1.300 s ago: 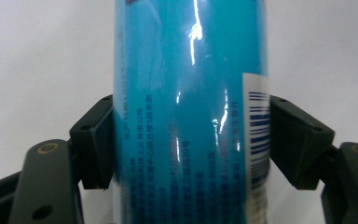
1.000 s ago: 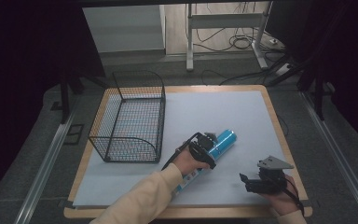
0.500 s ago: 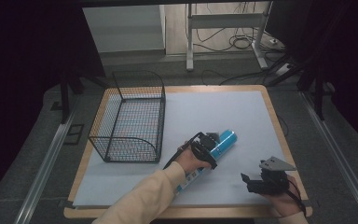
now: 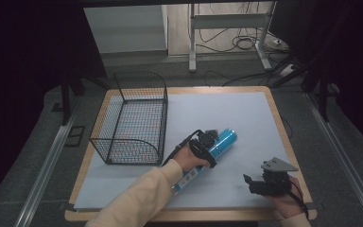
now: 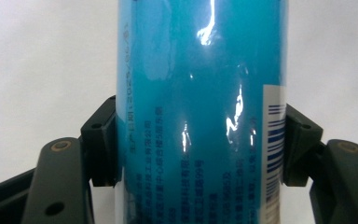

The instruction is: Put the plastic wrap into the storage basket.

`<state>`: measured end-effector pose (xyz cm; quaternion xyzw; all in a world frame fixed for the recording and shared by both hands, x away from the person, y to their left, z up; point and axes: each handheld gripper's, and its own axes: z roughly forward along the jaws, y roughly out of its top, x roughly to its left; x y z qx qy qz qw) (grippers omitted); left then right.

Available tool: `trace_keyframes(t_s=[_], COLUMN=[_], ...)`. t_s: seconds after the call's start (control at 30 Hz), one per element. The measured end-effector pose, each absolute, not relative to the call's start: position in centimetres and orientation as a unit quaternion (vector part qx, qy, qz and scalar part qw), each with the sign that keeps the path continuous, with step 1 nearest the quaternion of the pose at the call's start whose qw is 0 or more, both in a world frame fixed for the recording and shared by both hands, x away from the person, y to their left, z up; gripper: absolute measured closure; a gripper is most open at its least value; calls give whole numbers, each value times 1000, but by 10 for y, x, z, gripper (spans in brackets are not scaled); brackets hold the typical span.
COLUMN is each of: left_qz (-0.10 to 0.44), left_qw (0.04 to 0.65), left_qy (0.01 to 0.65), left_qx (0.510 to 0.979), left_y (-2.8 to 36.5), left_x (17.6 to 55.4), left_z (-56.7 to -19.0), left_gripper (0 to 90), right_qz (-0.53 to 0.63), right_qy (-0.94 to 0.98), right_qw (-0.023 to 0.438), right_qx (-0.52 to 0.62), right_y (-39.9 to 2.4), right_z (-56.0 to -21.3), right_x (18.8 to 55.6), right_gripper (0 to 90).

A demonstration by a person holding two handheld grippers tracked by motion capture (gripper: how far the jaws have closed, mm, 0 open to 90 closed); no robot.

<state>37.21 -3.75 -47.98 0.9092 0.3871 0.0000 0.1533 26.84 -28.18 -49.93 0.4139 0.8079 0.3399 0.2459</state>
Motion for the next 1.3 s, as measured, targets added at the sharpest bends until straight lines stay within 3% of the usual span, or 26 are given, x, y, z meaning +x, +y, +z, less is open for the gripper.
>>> trace_keyframes(t_s=[0.53, 1.3], left_qz=[27, 43], left_qw=[158, 168], left_qy=[377, 380], left_qx=[912, 909], left_y=[-21, -14], left_x=[376, 387], left_z=[-431, -406], left_gripper=[310, 310], right_qz=[342, 335], right_qy=[806, 810], right_qw=[251, 252], right_qx=[413, 411], right_y=[-284, -281], right_z=[-499, -500], right_x=[267, 268], right_gripper=[124, 126])
